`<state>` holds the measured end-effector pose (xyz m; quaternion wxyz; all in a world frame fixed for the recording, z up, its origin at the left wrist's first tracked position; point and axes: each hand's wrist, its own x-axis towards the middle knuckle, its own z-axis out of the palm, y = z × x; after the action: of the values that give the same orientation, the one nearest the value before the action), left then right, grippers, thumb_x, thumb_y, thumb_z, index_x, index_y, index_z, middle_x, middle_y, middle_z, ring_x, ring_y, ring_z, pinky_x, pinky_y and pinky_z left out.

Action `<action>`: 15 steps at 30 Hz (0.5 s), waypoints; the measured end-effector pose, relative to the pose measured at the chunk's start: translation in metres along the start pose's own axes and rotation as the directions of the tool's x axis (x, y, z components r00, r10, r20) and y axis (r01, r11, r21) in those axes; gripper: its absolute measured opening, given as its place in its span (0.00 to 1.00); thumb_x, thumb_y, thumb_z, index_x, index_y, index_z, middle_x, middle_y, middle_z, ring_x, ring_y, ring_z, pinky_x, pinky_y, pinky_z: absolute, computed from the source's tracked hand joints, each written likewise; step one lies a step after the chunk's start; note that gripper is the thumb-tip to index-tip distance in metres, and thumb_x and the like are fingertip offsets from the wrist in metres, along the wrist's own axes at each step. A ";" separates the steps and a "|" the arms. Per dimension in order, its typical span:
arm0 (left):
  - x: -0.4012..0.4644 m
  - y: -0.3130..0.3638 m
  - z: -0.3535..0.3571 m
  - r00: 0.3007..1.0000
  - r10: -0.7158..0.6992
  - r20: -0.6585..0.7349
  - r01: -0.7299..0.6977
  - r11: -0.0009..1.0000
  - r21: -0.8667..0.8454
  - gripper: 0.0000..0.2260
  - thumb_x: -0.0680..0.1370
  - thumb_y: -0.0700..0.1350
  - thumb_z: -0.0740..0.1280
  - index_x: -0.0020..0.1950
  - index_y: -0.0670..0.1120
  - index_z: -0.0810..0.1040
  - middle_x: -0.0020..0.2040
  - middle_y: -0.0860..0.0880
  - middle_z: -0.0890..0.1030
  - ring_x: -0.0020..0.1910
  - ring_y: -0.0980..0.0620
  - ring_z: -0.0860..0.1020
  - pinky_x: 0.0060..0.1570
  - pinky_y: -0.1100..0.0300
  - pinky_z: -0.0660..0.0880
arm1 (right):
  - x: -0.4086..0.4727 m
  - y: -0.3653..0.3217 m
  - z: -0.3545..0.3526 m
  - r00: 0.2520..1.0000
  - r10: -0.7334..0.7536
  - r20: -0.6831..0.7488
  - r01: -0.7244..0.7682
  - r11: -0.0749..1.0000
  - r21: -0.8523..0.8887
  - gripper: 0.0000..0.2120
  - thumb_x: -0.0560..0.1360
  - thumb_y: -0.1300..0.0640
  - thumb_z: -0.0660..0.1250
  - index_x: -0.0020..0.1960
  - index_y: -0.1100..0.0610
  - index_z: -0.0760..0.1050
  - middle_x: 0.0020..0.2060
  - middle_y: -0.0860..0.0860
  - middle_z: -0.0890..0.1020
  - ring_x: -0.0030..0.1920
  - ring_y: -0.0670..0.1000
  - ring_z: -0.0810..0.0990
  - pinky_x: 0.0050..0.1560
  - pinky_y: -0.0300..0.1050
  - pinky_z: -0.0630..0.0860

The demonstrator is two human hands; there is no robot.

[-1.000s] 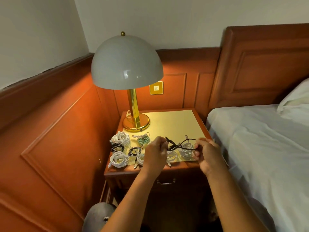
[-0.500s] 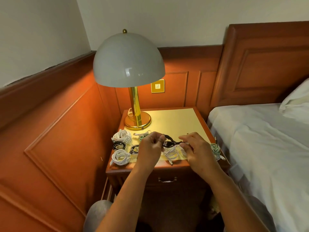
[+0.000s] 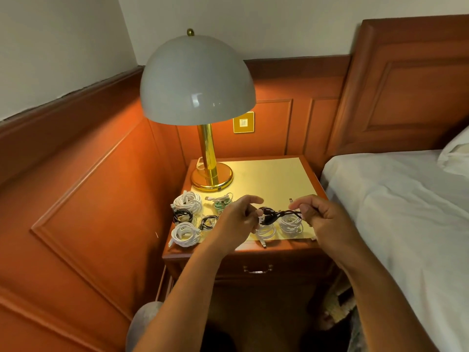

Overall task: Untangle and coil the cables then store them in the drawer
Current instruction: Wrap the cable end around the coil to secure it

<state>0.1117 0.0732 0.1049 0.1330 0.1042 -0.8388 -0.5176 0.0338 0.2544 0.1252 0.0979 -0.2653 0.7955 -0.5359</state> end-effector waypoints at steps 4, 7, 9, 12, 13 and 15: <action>-0.001 0.000 0.005 0.992 -0.121 0.021 0.122 0.992 -0.028 0.07 0.82 0.38 0.60 0.51 0.44 0.78 0.37 0.47 0.78 0.36 0.52 0.75 0.41 0.58 0.73 | 0.001 0.008 0.002 1.000 -0.023 0.009 0.024 0.998 -0.054 0.14 0.82 0.59 0.59 0.48 0.43 0.79 0.51 0.39 0.80 0.55 0.43 0.76 0.51 0.38 0.71; -0.002 0.002 0.009 0.962 -0.259 0.088 0.258 0.754 -0.604 0.07 0.81 0.40 0.62 0.50 0.39 0.79 0.39 0.44 0.79 0.35 0.52 0.77 0.36 0.61 0.73 | -0.001 0.012 0.004 0.995 -0.045 0.083 0.050 0.998 -0.047 0.11 0.81 0.54 0.61 0.52 0.39 0.78 0.56 0.40 0.78 0.59 0.42 0.73 0.58 0.41 0.70; -0.003 0.005 0.012 0.937 -0.297 0.186 0.311 0.457 -0.833 0.07 0.76 0.42 0.65 0.47 0.39 0.78 0.38 0.42 0.79 0.33 0.50 0.78 0.34 0.60 0.74 | -0.002 0.012 0.009 0.985 -0.063 0.160 0.064 0.998 0.000 0.09 0.77 0.47 0.63 0.56 0.38 0.77 0.55 0.41 0.79 0.55 0.39 0.74 0.52 0.35 0.70; -0.002 0.004 0.016 0.927 -0.319 0.196 0.300 0.323 -0.898 0.05 0.75 0.42 0.66 0.44 0.39 0.77 0.36 0.42 0.78 0.32 0.49 0.77 0.31 0.61 0.75 | -0.002 0.016 0.022 0.998 -0.058 0.030 0.055 0.993 0.107 0.10 0.78 0.55 0.65 0.57 0.46 0.80 0.47 0.41 0.82 0.47 0.38 0.79 0.42 0.28 0.72; -0.002 0.003 0.016 0.928 -0.337 0.161 0.283 0.352 -0.892 0.05 0.77 0.41 0.64 0.44 0.40 0.77 0.35 0.43 0.78 0.31 0.50 0.77 0.30 0.62 0.75 | -0.001 0.019 0.025 0.997 -0.012 -0.080 0.027 0.981 0.192 0.10 0.79 0.59 0.64 0.55 0.49 0.81 0.42 0.42 0.82 0.43 0.40 0.79 0.42 0.30 0.73; -0.001 -0.002 0.014 0.922 -0.383 0.056 0.232 0.431 -0.872 0.08 0.81 0.40 0.61 0.44 0.39 0.76 0.33 0.45 0.78 0.29 0.52 0.76 0.28 0.63 0.73 | 0.001 0.023 0.025 0.959 0.142 -0.244 -0.004 0.872 0.489 0.13 0.81 0.63 0.61 0.48 0.52 0.82 0.36 0.46 0.81 0.39 0.46 0.77 0.44 0.38 0.75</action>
<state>0.1084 0.0849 0.0972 0.1330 0.2132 -0.4180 -0.8730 0.0363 0.2407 0.0940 0.0711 -0.1257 0.6515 -0.7447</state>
